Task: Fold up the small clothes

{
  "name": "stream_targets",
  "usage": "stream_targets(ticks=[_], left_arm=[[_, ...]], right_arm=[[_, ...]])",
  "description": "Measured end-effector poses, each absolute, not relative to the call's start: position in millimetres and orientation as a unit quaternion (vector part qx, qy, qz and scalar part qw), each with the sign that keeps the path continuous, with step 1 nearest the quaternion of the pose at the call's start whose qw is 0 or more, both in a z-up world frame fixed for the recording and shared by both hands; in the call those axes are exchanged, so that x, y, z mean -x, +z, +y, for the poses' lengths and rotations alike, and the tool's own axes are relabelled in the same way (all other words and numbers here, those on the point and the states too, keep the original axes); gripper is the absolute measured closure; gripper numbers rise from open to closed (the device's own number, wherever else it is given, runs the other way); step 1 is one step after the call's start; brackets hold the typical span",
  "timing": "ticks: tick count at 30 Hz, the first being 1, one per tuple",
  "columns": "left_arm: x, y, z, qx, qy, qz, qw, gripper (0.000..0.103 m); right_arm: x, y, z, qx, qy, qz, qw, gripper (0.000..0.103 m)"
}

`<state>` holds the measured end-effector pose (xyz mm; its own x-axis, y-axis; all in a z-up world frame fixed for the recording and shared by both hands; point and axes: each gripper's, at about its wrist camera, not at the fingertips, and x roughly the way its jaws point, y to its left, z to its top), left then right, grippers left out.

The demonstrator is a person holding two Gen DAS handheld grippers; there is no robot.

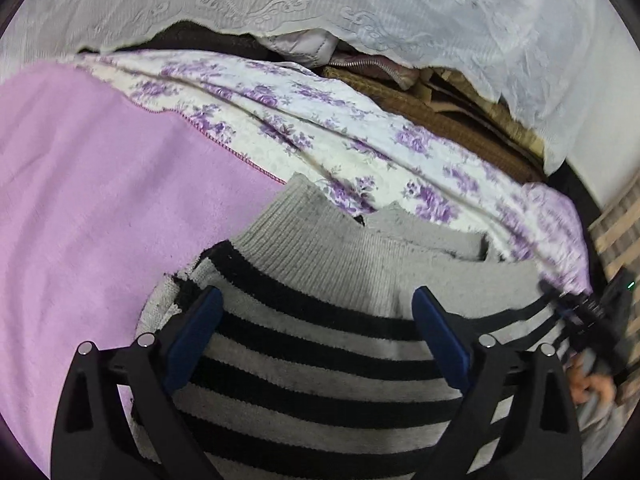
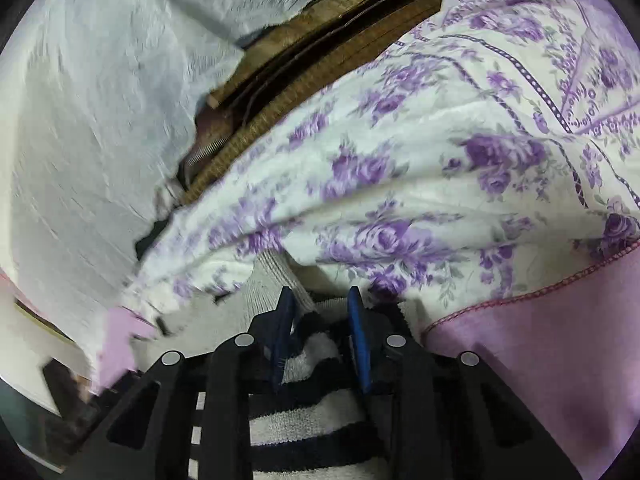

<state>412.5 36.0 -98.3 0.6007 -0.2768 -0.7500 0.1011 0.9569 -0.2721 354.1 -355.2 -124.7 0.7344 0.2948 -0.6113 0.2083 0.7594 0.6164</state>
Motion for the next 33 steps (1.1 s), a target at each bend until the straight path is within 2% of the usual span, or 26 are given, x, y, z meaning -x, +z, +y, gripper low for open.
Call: stream_targets(ticks=[3, 4, 8, 9, 10, 13, 16, 19, 24, 27, 30, 33], left_arm=[[-405, -94, 34, 0.089, -0.101, 0.423, 0.896, 0.01], [-398, -90, 34, 0.088, -0.102, 0.414, 0.9, 0.01], [-373, -80, 33, 0.056, -0.122, 0.396, 0.908, 0.006], [-371, -79, 32, 0.046, -0.118, 0.395, 0.91, 0.005], [-369, -81, 32, 0.038, -0.11, 0.395, 0.911, 0.005], [-377, -95, 37, 0.041, -0.092, 0.421, 0.901, 0.005], [-376, -102, 28, 0.009, -0.076, 0.421, 0.904, 0.005], [-372, -105, 16, -0.032, -0.055, 0.414, 0.908, 0.004], [-350, -92, 21, -0.004, -0.078, 0.395, 0.916, 0.005], [-333, -88, 10, -0.023, -0.103, 0.388, 0.915, 0.005], [-326, -96, -3, -0.066, -0.092, 0.392, 0.913, 0.004], [-331, -103, -2, -0.063, -0.09, 0.41, 0.905, 0.004]], right_arm=[[-345, -113, -346, -0.313, 0.016, 0.346, 0.884, 0.072], [-340, -107, -342, -0.3, 0.014, 0.335, 0.893, 0.068], [-316, -70, -294, -0.187, 0.038, 0.283, 0.94, 0.063], [-311, -65, -278, -0.164, 0.054, 0.278, 0.945, 0.058], [-312, -61, -265, -0.147, 0.073, 0.282, 0.945, 0.054], [-317, -70, -239, -0.104, 0.091, 0.31, 0.941, 0.053], [-333, -104, -228, -0.067, 0.073, 0.387, 0.917, 0.047], [-331, -102, -226, -0.056, 0.073, 0.382, 0.92, 0.044], [-315, -90, -231, -0.062, 0.063, 0.344, 0.935, 0.044], [-298, -81, -223, -0.054, 0.071, 0.329, 0.94, 0.044], [-285, -81, -209, -0.031, 0.082, 0.337, 0.938, 0.043], [-284, -97, -194, 0.009, 0.067, 0.372, 0.926, 0.036]])
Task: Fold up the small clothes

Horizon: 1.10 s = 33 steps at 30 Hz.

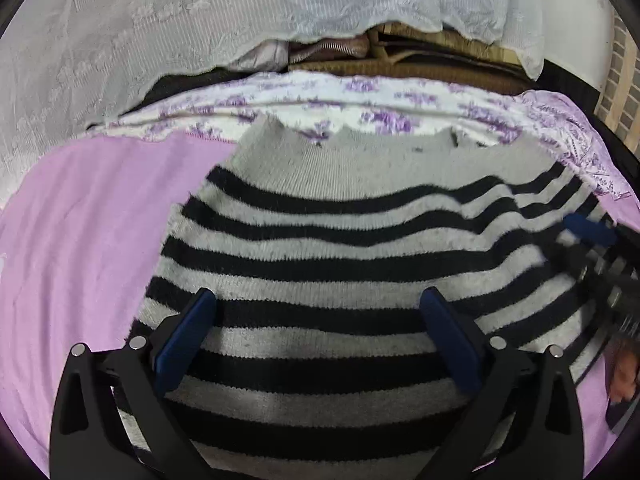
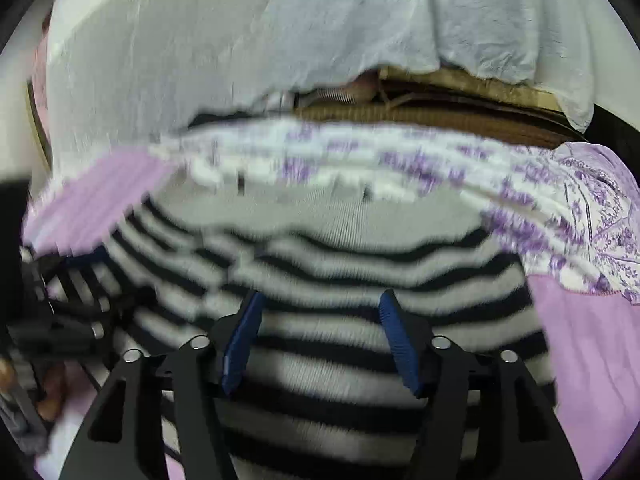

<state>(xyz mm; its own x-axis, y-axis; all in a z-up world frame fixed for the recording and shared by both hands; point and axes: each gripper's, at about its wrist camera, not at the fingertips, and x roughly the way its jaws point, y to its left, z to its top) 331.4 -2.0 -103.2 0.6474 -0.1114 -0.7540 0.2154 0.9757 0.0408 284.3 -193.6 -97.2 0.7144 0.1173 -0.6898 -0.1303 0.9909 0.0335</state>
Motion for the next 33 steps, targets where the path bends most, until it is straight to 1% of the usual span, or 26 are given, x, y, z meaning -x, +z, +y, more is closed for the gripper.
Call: stream_targets(ticks=[4, 7, 11, 14, 17, 23, 25, 27, 33], left_arm=[[-332, -106, -1, -0.068, -0.086, 0.408, 0.907, 0.004], [-325, -104, 2, -0.067, -0.076, 0.397, 0.912, 0.004], [-298, -93, 6, -0.053, -0.088, 0.379, 0.92, 0.005], [-284, -92, 0, -0.062, -0.093, 0.378, 0.919, 0.005], [-284, -105, -7, -0.086, -0.077, 0.399, 0.91, 0.004], [-273, -102, -6, -0.092, -0.053, 0.381, 0.918, 0.004], [-264, -98, -6, -0.099, -0.038, 0.366, 0.925, 0.004], [-253, -95, -6, -0.102, -0.028, 0.355, 0.929, 0.004], [-223, -85, -8, -0.11, -0.01, 0.331, 0.937, 0.004]], right_arm=[[-287, -102, -196, 0.001, 0.064, 0.378, 0.923, 0.03], [-283, -101, -200, -0.01, 0.063, 0.371, 0.926, 0.03], [-253, -89, -200, -0.024, 0.049, 0.335, 0.941, 0.03], [-241, -93, -190, -0.017, 0.059, 0.35, 0.935, 0.03], [-242, -100, -182, 0.006, 0.049, 0.37, 0.928, 0.025], [-238, -102, -186, -0.004, 0.048, 0.37, 0.928, 0.018], [-234, -101, -185, -0.001, 0.041, 0.367, 0.929, 0.009], [-228, -100, -186, -0.001, 0.028, 0.363, 0.931, 0.004], [-206, -96, -193, -0.025, 0.013, 0.347, 0.937, 0.004]])
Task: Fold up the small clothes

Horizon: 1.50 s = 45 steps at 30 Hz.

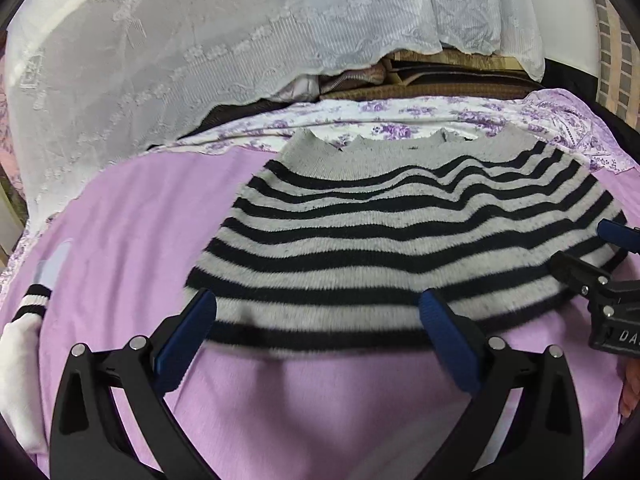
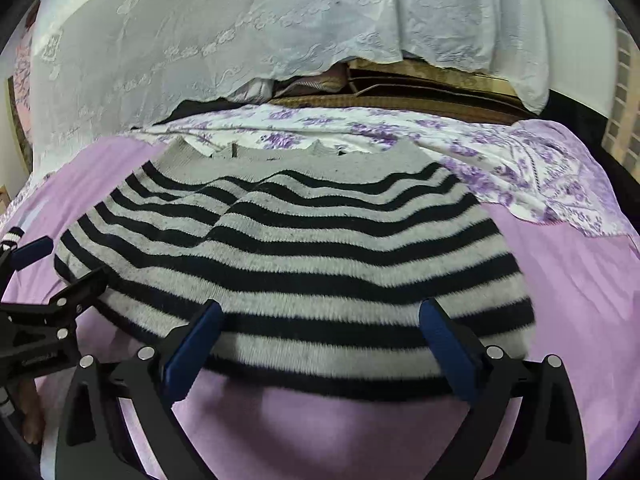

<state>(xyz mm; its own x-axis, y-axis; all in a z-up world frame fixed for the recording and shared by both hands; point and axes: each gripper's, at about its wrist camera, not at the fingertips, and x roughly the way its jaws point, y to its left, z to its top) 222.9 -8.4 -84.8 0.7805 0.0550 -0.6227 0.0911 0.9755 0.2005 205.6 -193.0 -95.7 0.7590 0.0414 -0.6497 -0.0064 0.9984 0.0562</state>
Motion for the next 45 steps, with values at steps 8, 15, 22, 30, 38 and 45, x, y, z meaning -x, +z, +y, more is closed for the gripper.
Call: stream_targets(ticks=[8, 15, 22, 30, 38, 45], left_arm=[[-182, -78, -17, -0.129, -0.008, 0.307, 0.943, 0.004], [-153, -72, -17, -0.124, -0.003, 0.292, 0.948, 0.004], [-137, -64, -23, -0.129, 0.003, 0.271, 0.954, 0.004], [-154, -48, -36, -0.135, 0.009, 0.258, 0.957, 0.004], [-189, -35, -52, -0.111, -0.001, 0.259, 0.96, 0.004], [-226, -45, -69, -0.086, -0.01, 0.285, 0.955, 0.004]], right_arm=[[-174, -92, -206, -0.079, 0.007, 0.332, 0.94, 0.004], [-137, -79, -202, -0.091, 0.024, 0.296, 0.951, 0.004], [-105, -61, -189, -0.07, 0.048, 0.262, 0.961, 0.004], [-107, -59, -225, -0.144, 0.038, 0.261, 0.954, 0.004], [-118, -66, -248, -0.185, 0.021, 0.271, 0.944, 0.004], [-126, -74, -275, -0.232, -0.006, 0.279, 0.932, 0.004]])
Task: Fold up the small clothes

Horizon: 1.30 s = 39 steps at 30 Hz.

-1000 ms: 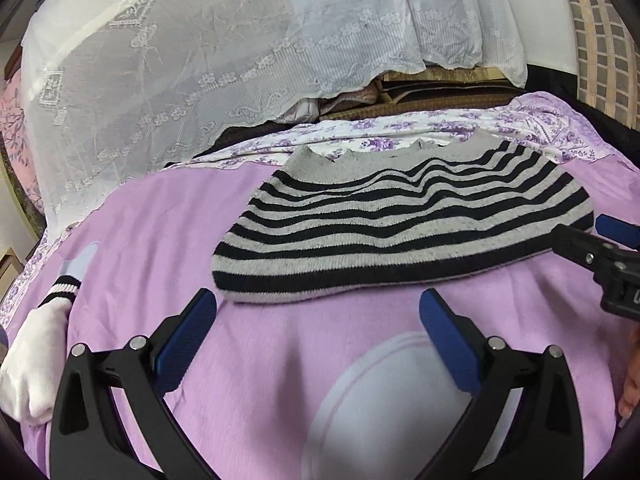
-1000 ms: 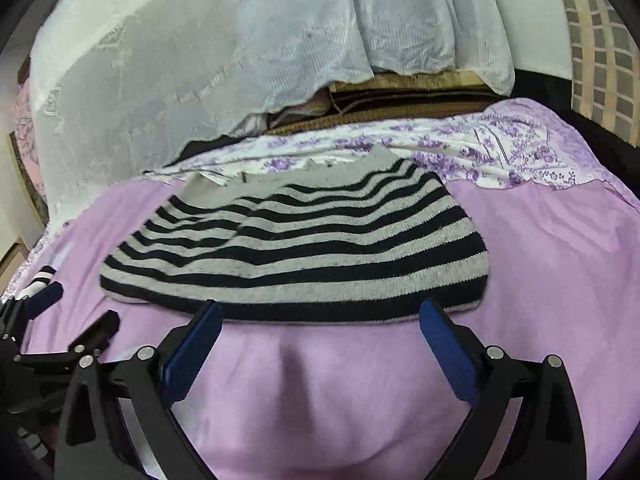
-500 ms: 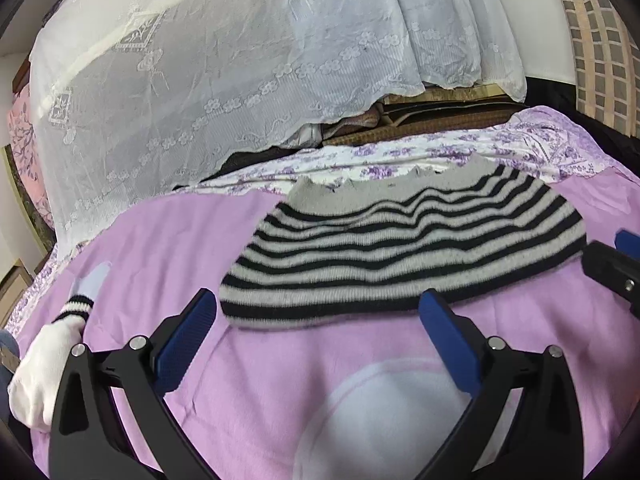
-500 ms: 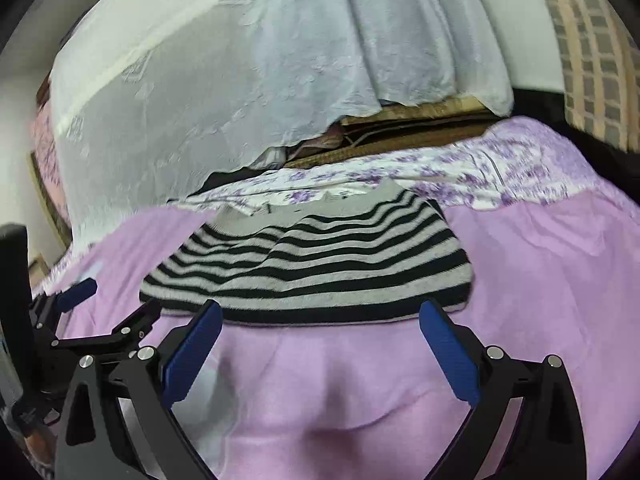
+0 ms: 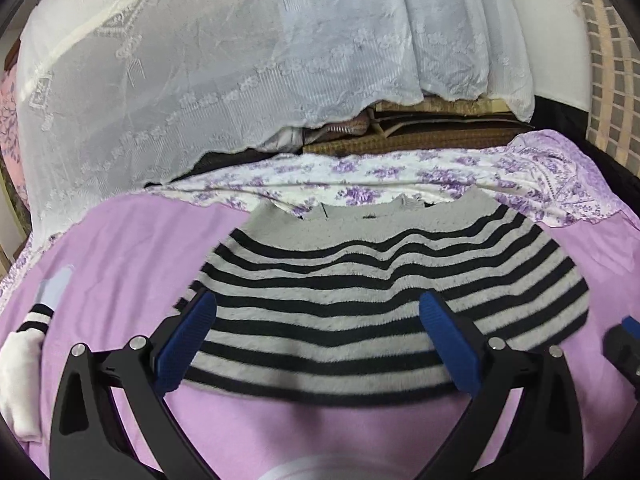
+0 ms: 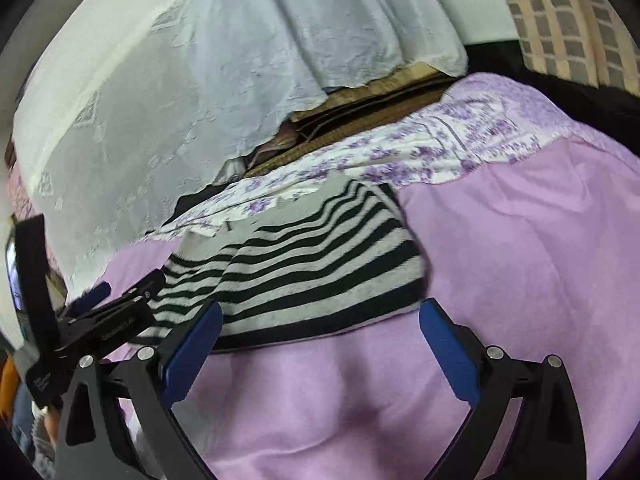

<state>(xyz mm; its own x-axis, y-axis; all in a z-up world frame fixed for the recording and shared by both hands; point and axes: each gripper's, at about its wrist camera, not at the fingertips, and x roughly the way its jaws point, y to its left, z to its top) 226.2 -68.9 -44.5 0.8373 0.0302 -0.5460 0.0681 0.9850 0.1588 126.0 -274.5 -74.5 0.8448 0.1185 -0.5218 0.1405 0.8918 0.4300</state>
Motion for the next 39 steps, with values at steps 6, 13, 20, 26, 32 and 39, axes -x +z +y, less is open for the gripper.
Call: stream_targets(ticks=[6, 13, 20, 26, 32, 39], left_arm=[[-250, -72, -56, -0.071, 0.013, 0.31, 0.948, 0.004], [-263, -87, -42, -0.041, 0.005, 0.348, 0.936, 0.004], [-258, -88, -42, -0.047, 0.0, 0.346, 0.937, 0.004], [-253, -86, -41, -0.047, -0.007, 0.343, 0.938, 0.004], [-253, -87, -42, -0.047, -0.011, 0.347, 0.936, 0.004], [-260, -92, -37, -0.033, -0.017, 0.368, 0.929, 0.004]], right_arm=[[-136, -88, -288, -0.264, -0.014, 0.297, 0.917, 0.004], [-144, -100, -289, -0.26, -0.04, 0.308, 0.914, 0.004], [-148, -112, -300, -0.292, -0.044, 0.319, 0.9, 0.004], [-147, -116, -307, -0.323, -0.039, 0.314, 0.892, 0.004], [-150, -118, -306, -0.351, -0.009, 0.331, 0.876, 0.019], [-142, -122, -314, -0.43, 0.013, 0.339, 0.837, 0.028]])
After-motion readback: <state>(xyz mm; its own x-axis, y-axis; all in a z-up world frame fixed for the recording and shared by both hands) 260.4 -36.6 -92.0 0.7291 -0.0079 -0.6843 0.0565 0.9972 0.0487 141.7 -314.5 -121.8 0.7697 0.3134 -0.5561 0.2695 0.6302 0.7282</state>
